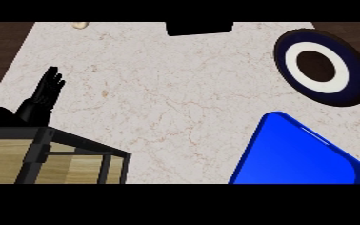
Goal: Pick the eggplant from the tray and place it in the plate
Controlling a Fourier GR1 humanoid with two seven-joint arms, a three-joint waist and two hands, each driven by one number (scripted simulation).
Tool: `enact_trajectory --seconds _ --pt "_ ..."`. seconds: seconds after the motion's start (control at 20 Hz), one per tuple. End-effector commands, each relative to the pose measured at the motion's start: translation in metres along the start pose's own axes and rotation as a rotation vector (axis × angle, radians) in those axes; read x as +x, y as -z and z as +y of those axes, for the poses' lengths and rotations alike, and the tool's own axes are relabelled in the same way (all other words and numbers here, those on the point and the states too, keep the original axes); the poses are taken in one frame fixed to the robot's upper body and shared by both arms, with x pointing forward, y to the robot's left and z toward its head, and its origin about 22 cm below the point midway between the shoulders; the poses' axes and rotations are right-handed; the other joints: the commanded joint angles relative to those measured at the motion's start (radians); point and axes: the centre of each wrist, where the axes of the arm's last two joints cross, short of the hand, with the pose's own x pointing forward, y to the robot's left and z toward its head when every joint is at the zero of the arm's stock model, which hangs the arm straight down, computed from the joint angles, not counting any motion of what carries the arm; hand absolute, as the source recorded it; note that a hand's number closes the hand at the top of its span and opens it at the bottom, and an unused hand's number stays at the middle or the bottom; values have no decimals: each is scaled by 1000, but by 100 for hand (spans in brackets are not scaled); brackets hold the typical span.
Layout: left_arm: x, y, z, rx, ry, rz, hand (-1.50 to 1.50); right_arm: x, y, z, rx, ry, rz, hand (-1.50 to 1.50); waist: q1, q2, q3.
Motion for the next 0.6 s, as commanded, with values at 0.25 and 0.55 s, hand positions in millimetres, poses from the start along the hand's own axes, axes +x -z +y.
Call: enact_trajectory --seconds 0.25,0.55 --pt "-28 -14 -27 -63 -35 95 0 -67 -19 -70 -312 88 -148 150 58 15 -17" --pt "-30 -10 -36 -83 -31 80 0 -70 -2 -100 -317 158 -201 150 85 18 -21"
